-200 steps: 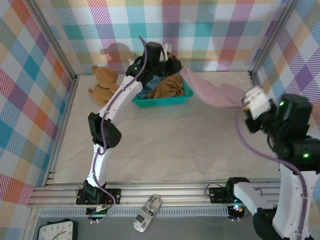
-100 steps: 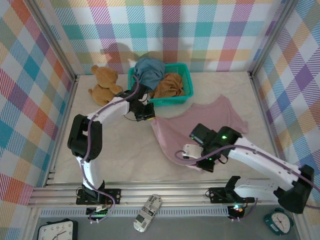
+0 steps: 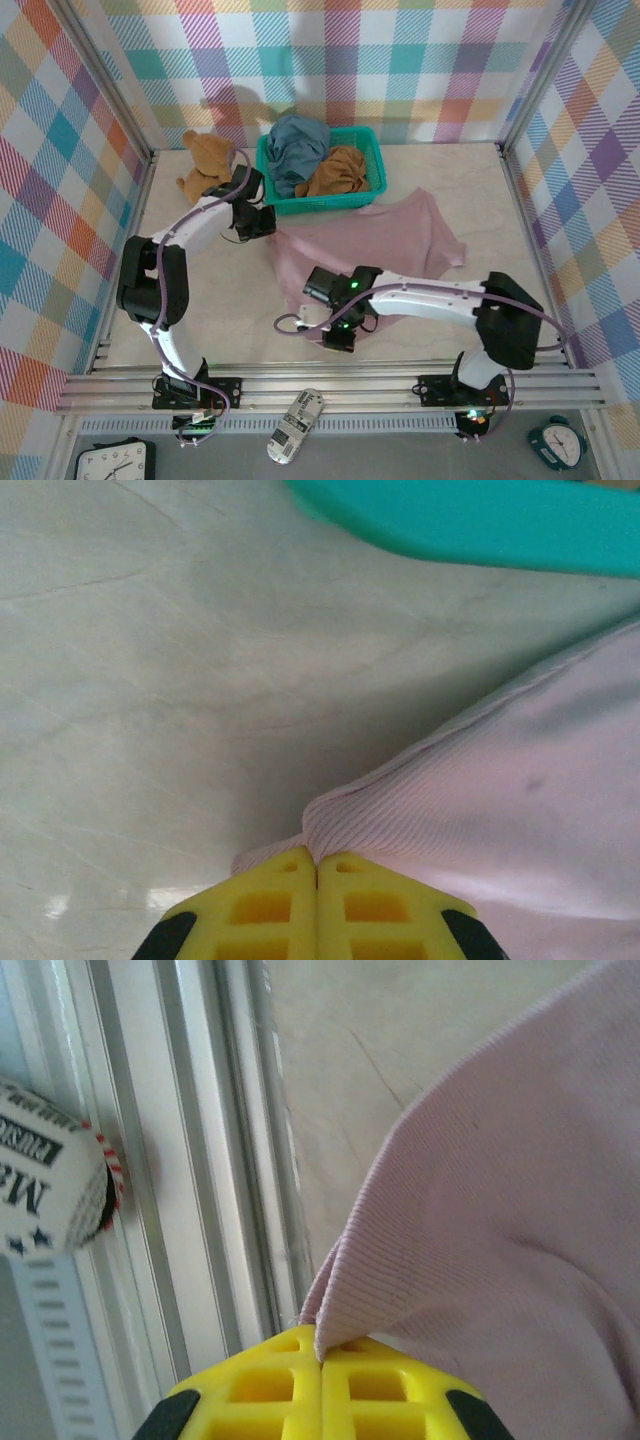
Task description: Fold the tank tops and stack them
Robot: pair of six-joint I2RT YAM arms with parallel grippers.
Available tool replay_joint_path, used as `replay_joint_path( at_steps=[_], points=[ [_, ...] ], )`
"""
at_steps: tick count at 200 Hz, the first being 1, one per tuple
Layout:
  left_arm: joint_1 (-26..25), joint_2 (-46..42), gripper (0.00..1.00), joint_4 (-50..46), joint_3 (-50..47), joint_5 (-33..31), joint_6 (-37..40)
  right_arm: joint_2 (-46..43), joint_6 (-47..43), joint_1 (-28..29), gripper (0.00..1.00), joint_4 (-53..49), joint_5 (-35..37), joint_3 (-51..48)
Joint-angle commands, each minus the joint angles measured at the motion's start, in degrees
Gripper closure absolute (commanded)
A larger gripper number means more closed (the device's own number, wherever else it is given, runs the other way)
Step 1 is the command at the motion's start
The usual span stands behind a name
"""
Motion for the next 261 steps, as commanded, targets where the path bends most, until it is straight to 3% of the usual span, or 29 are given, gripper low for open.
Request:
replay_joint_path(
  at_steps=[1,77,94,122,132,157,175,206,232,261],
  points=[
    [2.7,2.2,1.00,-1.7,-0.2,-2.8,3.6,1.7,3.7,0.8,1.00,5.8,-4.8,0.9],
    [4.5,6.5,1.00,-4.8,5.1,-12.3,9.5,-1.7,8.9,0.9,1.00,19.9,-14.4,-3.2],
    [4.6,6.9,1.00,-5.1,5.5,-15.1,9.8,0.8,8.7,1.0,1.00,19.0,-17.5,-1.8],
    [4.6,7.8,0.93,-6.0,5.6,-15.3,10.0,7.1,5.7,1.4,0.94,13.6,-13.1,1.9],
    [4.6,7.8,0.89,-6.4,5.4,-15.1,10.1,7.5,5.4,1.4,0.88,13.3,-11.8,2.3],
    [4.6,6.6,0.76,-8.1,4.8,-17.8,10.2,5.2,6.2,0.6,0.51,12.1,-11.7,3.3],
    [4.6,5.3,0.63,-9.9,5.1,-19.5,9.9,0.1,10.4,-1.9,0.43,13.8,-12.7,1.3],
    [4.6,1.4,0.46,-12.7,5.6,-17.5,8.6,-10.7,19.4,-6.7,0.38,14.4,-10.2,-4.4],
    [4.1,-3.9,0.39,-16.9,4.8,-11.6,6.7,-18.5,36.1,-15.0,0.37,9.7,2.1,-9.4],
    [1.2,-11.2,0.34,-20.0,0.4,-3.0,2.7,-26.2,51.9,-25.4,0.41,-0.6,9.2,-14.5]
  ],
)
